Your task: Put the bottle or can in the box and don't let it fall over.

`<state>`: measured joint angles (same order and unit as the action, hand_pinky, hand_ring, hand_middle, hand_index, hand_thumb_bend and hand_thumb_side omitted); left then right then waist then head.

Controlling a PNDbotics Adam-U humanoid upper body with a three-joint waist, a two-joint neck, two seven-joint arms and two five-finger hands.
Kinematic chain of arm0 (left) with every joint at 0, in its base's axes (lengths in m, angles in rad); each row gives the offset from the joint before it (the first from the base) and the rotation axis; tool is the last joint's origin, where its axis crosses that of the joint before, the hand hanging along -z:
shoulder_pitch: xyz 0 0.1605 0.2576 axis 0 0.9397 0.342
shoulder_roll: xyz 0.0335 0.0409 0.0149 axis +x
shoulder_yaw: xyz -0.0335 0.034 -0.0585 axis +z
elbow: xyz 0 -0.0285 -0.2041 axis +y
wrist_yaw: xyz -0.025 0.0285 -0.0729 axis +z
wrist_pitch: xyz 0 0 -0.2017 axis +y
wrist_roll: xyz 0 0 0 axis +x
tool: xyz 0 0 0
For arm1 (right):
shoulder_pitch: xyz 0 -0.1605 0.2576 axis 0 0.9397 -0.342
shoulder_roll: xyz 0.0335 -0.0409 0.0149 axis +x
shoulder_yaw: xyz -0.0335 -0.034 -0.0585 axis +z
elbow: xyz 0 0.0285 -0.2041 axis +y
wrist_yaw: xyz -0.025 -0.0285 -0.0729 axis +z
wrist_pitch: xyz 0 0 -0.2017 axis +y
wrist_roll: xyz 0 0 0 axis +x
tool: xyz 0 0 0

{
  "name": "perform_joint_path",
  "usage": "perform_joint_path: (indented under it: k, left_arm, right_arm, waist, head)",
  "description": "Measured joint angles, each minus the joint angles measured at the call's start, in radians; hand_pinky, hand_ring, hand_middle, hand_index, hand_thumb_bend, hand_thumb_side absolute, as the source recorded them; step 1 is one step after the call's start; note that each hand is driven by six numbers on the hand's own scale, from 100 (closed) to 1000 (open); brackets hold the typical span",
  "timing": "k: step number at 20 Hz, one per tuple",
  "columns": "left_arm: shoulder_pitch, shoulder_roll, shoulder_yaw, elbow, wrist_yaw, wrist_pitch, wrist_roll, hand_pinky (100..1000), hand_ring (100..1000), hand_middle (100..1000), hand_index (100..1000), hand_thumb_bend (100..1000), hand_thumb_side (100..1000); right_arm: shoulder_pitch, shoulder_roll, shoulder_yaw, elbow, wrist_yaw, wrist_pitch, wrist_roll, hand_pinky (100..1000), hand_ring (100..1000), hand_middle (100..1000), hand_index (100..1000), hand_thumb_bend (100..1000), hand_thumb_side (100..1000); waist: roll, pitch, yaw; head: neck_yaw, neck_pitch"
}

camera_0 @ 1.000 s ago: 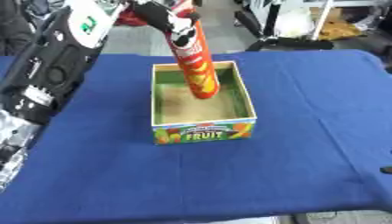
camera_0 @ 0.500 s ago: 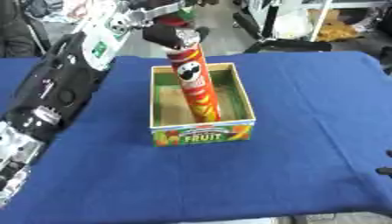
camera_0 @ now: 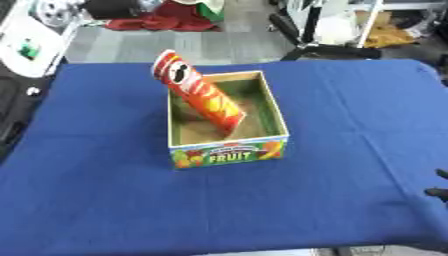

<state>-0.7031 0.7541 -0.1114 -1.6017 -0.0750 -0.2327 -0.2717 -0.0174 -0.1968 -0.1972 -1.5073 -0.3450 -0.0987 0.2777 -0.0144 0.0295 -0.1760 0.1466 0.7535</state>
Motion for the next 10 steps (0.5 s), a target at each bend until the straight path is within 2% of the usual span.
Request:
perform_joint_path:
  k: [2,5,7,10]
  left_arm:
    - [0.114,0.022,0.059,-0.084,0.12,0.032,0.036,759,807,843,1000,100,752]
    - [0.3,0.006,0.146,-0.19,0.266,0.058,0.086,732,788,831,1000,100,773]
    - [0.395,-0.043,0.197,-0.241,0.312,0.071,0.107,724,782,825,1000,100,774]
    - [0.501,-0.149,0.26,-0.299,0.323,0.089,0.124,714,775,820,1000,100,787]
  right_arm:
    - [0.0,0.0,-0.002,0.0,0.0,-0.002,-0.002,1000,618,822,1000,100,734]
    - [0.001,0.0,-0.006,0.0,0.0,-0.005,-0.006,1000,618,822,1000,100,735]
    - [0.001,0.0,-0.009,0.0,0.0,-0.006,-0.007,1000,618,822,1000,100,735]
    - [0.001,0.0,-0.012,0.0,0.0,-0.009,-0.01,1000,618,822,1000,100,731]
  waist:
    - [-0.001,0.002,0.006]
    - [-0.007,0.005,0.016]
    - [-0.011,0.008,0.022]
    - [-0.015,0.012,0.029]
  head:
    - [-0.006,0.0]
    - [-0.015,-0.002]
    - [-0.016,-0.005]
    - [-0.016,-0.007]
